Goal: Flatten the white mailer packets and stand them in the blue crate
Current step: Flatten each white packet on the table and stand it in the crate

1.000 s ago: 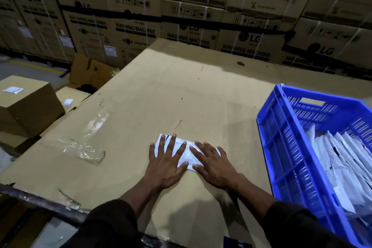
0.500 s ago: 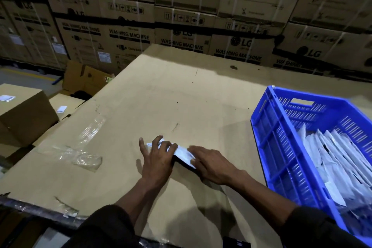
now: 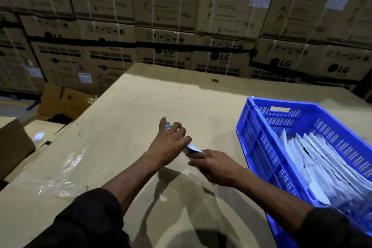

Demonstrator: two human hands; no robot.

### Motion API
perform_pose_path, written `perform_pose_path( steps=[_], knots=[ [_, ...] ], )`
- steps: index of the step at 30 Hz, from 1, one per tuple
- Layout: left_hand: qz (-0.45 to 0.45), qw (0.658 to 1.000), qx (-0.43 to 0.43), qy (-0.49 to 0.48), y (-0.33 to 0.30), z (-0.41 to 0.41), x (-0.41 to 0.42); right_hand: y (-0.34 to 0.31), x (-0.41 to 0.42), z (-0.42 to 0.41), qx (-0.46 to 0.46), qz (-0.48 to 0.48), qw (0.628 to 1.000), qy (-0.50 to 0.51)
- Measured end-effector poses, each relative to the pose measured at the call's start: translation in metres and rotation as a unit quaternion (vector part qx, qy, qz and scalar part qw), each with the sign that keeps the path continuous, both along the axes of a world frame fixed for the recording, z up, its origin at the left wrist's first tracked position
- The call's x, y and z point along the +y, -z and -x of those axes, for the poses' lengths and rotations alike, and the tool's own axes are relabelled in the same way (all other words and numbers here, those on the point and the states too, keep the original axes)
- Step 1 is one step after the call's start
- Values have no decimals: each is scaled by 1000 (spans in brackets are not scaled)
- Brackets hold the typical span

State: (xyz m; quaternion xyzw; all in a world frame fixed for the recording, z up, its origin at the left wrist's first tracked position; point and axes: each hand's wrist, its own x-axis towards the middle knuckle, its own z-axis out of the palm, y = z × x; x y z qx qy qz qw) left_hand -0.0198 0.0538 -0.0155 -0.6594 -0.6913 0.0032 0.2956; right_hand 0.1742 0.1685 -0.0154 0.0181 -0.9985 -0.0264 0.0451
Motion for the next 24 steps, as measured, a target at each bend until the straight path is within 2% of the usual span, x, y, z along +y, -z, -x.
perform_pose_path(
  steps=[4, 8, 14, 17, 21, 24],
  knots=[
    [-95, 994, -31, 35, -41, -9, 32, -50, 20, -10, 85, -2, 996, 43],
    [-209, 968, -67, 118, -84, -36, 86, -104, 45, -44, 160, -32, 982, 91],
    [-274, 939, -97, 185, -121, -118, 170, -151, 94, -129, 230, -42, 967, 103],
    [-233, 954, -137, 131, -117, -168, 199, -148, 124, -171, 233, -49, 961, 140],
    [-136, 960, -238, 57, -97, -241, 233, -127, 163, -236, 192, -33, 955, 223],
    [2, 960, -279, 24, -73, -285, 256, -115, 191, -278, 129, -22, 948, 292]
  ],
)
